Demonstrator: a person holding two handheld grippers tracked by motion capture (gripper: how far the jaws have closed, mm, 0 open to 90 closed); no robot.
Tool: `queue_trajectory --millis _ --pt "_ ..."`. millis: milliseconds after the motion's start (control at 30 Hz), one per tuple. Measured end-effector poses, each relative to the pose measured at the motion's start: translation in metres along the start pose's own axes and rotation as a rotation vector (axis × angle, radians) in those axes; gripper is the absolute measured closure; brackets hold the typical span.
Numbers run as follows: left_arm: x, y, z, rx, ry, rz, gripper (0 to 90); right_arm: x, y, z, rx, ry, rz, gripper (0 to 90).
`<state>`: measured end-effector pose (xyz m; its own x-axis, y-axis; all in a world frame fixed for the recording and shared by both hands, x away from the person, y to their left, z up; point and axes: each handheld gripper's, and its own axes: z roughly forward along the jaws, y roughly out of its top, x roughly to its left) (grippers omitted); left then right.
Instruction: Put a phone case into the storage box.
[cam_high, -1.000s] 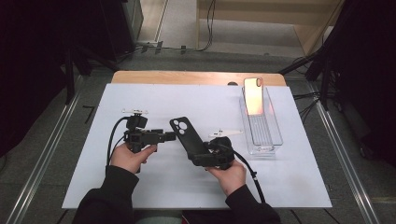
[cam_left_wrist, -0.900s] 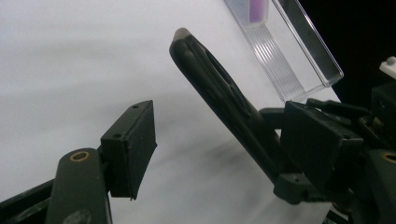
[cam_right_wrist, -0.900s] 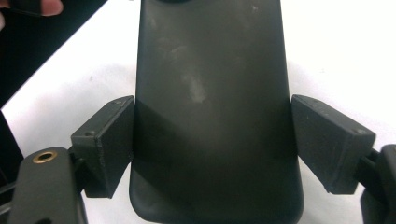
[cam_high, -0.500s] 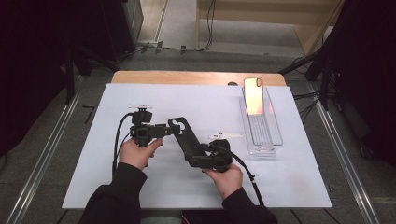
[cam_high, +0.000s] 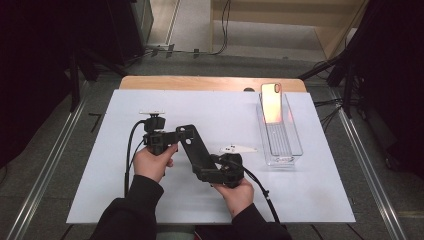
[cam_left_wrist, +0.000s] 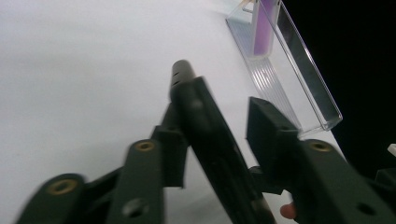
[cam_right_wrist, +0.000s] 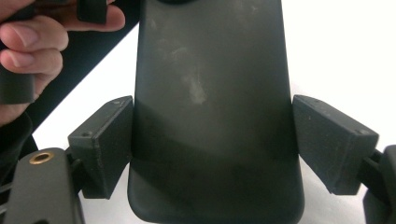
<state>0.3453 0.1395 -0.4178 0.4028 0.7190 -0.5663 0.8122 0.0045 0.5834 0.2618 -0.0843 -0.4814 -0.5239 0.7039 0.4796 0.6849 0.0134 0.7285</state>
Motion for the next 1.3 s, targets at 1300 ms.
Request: queue_trajectory --millis 1300 --pt "-0.011 0.005 -0.028 -0.106 -0.122 0.022 79.4 -0.008 0.025 -0.004 0.088 0.038 -0.214 0.0"
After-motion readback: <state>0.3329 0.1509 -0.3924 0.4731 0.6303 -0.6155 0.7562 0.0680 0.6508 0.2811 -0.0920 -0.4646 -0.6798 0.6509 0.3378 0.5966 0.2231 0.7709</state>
